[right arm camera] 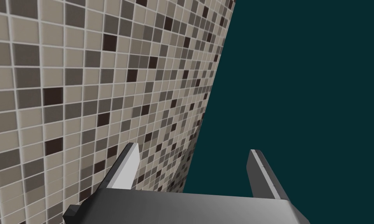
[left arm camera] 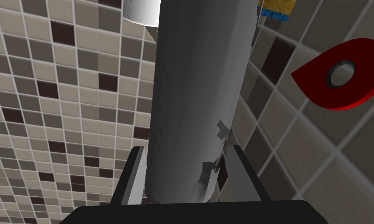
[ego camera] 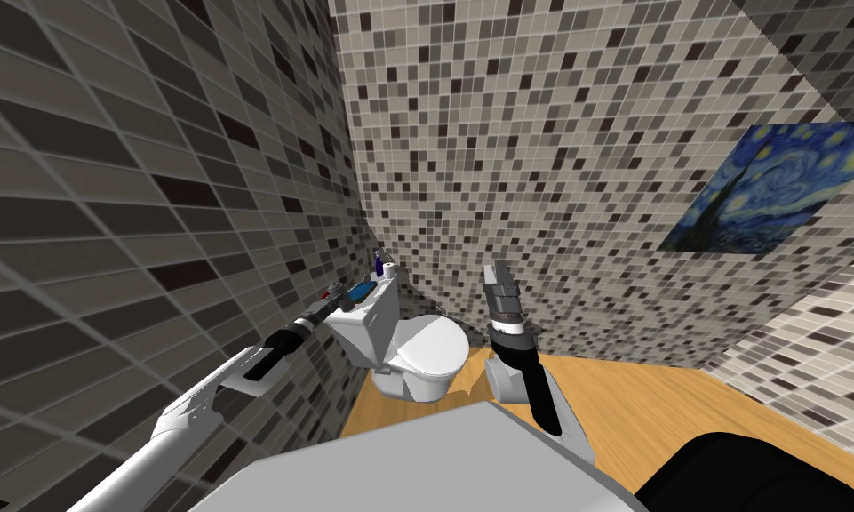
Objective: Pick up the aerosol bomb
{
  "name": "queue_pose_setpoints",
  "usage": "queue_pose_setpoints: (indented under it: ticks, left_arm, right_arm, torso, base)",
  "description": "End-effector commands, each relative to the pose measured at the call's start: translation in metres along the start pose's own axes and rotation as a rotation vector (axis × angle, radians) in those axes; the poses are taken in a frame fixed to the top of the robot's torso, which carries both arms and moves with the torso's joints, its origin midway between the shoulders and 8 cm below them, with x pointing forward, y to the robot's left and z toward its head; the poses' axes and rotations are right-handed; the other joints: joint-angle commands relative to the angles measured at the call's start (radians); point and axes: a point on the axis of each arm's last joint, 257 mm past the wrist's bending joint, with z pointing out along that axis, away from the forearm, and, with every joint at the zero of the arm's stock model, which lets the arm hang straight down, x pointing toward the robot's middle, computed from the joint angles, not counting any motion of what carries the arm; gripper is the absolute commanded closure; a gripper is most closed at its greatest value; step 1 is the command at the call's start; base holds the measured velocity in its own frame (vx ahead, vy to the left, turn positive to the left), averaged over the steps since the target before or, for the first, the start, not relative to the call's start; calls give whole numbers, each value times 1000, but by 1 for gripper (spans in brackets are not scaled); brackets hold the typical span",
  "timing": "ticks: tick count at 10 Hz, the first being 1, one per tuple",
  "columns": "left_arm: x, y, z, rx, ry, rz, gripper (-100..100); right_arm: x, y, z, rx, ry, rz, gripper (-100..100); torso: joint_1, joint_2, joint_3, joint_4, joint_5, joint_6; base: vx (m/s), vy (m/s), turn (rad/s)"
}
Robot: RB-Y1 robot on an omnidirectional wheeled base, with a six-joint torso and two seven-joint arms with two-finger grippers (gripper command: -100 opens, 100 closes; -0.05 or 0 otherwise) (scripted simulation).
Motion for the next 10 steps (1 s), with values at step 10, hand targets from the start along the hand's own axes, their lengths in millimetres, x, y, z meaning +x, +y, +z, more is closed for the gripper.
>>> queue_pose_setpoints:
  ticks: [10]
  left_arm:
    - [-15,-4,-69,-22,4,25,100]
  right_arm:
    - [0,0,0,0,0,0,0]
  torso:
    - [-1,0,0,0,0,1]
  base:
    - [52,-4,-6]
